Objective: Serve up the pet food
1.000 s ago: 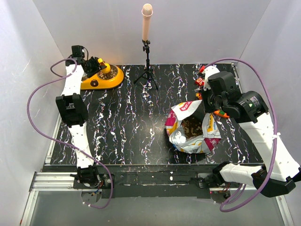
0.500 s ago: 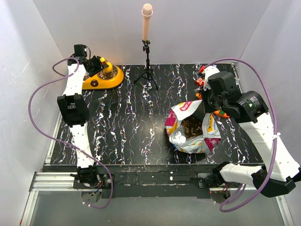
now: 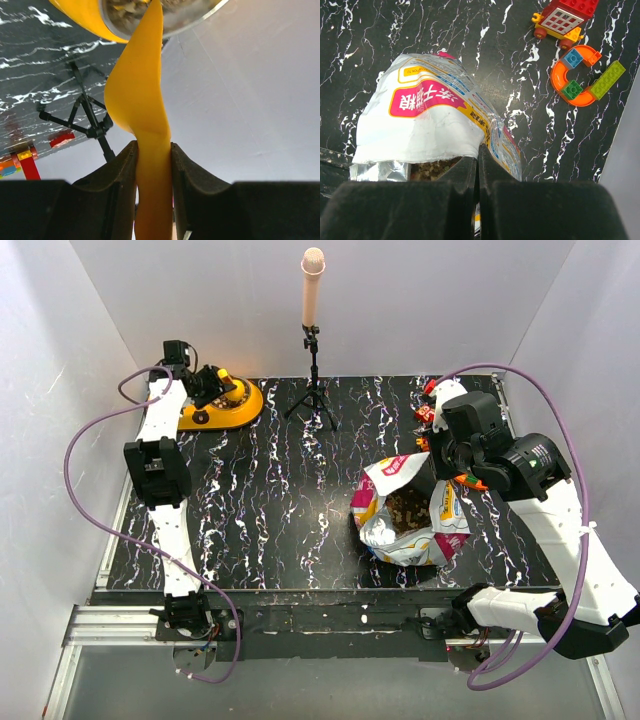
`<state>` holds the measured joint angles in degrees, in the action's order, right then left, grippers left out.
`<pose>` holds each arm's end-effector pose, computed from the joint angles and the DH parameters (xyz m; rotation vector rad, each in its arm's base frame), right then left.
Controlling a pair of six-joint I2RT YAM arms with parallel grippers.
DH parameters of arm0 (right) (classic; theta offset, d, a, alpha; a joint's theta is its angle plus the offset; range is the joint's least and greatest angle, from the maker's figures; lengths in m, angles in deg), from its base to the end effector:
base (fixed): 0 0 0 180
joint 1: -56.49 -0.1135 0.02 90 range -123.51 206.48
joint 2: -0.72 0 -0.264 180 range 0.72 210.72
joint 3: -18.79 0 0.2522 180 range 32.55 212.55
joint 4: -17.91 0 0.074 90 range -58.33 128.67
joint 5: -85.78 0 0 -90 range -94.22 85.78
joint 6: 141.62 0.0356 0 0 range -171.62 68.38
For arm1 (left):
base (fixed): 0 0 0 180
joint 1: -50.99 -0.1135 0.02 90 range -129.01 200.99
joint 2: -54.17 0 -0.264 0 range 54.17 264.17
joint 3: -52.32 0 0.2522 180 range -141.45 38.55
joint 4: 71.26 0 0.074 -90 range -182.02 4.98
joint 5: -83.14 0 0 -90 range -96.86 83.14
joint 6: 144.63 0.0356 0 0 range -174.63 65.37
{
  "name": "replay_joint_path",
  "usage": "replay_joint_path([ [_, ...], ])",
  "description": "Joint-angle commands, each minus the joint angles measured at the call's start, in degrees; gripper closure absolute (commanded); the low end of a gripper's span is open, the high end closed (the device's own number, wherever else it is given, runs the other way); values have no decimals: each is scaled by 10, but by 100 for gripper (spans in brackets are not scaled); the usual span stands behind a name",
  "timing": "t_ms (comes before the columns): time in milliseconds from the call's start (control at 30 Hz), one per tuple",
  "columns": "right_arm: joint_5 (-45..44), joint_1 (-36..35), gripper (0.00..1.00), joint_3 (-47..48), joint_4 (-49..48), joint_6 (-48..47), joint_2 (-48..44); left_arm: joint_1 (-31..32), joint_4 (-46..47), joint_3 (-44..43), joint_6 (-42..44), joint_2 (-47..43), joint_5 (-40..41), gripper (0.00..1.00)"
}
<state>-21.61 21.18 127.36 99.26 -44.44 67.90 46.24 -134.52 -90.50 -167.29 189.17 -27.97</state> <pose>0.1609 0.1009 0.4542 -0.3868 2.1974 0.0592 0.5166 0.0301 0.2462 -2.3852 1.6462 -1.0450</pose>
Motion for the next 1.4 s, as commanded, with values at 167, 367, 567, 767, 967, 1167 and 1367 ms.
replay_joint_path([
  [167,-14,4,99,42,-157,6,-41,-3,20,-34,102,-68,-3,100],
  [367,9,3,99,47,-151,21,-41,-3,43,-7,175,-101,-31,100],
  [567,31,2,99,48,-147,35,-45,2,46,51,330,-172,-26,100],
  [767,60,2,99,35,-145,56,-60,36,42,153,479,-305,8,100],
  [967,89,2,99,-22,-173,75,-96,148,55,286,668,-427,71,100],
  [1167,88,3,99,-31,-176,89,-100,186,93,501,764,-601,140,100],
  [1367,115,3,99,-10,-156,101,-89,185,115,673,783,-703,146,100],
])
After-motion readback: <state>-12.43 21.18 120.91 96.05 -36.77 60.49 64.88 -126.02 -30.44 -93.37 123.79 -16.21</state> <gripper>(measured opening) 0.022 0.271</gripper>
